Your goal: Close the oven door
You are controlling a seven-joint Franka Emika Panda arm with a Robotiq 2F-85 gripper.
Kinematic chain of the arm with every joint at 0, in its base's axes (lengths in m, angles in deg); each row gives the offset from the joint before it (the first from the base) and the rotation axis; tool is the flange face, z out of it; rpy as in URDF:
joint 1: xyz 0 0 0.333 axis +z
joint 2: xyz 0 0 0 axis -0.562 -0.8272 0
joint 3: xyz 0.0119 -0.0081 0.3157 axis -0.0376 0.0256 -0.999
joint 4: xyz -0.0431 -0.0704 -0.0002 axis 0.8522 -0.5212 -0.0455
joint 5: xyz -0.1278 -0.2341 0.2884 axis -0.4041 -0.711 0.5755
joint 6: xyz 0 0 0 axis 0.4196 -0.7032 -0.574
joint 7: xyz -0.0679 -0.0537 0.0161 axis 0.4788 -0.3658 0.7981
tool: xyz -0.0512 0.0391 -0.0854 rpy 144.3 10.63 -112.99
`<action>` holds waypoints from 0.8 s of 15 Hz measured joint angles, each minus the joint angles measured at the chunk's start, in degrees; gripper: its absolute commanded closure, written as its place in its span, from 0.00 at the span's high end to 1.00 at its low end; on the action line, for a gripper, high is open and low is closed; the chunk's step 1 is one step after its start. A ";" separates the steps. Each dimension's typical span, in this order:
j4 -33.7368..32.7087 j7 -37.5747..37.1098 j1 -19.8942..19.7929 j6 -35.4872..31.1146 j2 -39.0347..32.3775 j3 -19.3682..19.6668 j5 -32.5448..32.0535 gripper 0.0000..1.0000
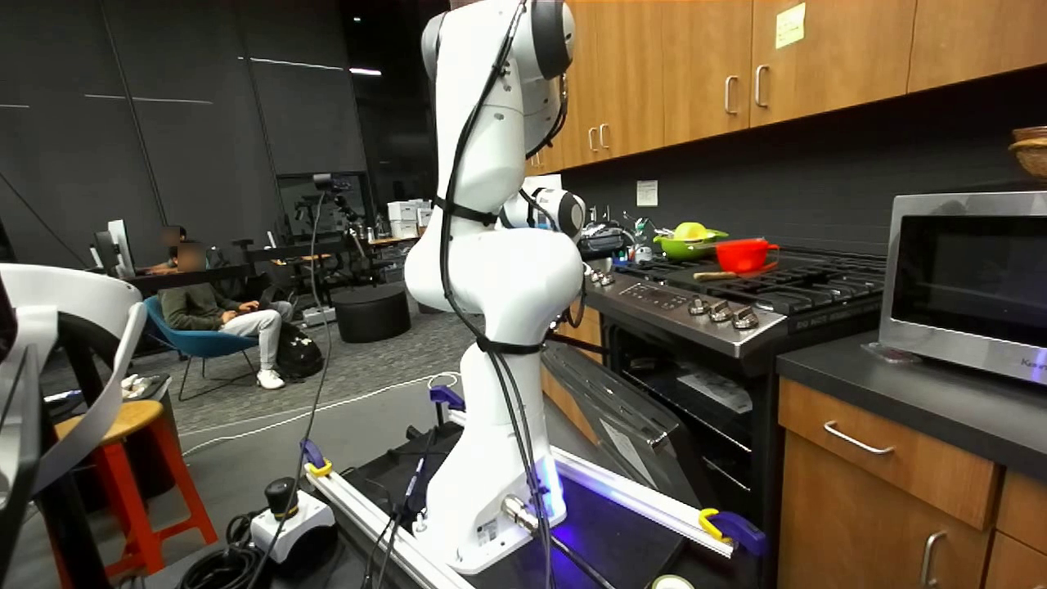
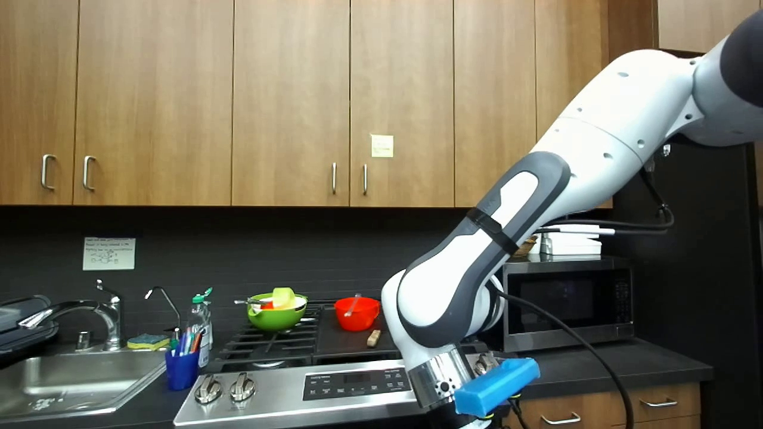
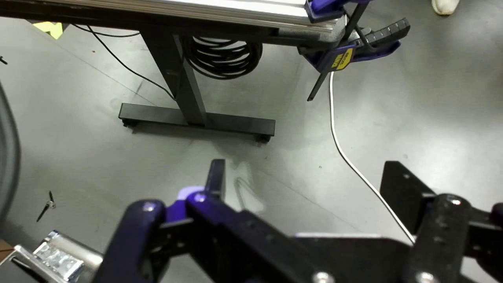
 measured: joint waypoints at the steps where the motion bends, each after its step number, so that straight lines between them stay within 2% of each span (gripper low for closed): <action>1: -0.15 0.71 0.00 -0.96 -0.48 0.01 -0.01 1.00; 5: -0.76 4.62 0.00 -5.43 -2.66 0.06 0.33 1.00; 8: -2.13 7.00 0.60 -5.28 -5.56 -0.55 0.19 1.00; 12: -4.92 6.87 4.59 -3.66 -9.17 -2.82 -2.85 1.00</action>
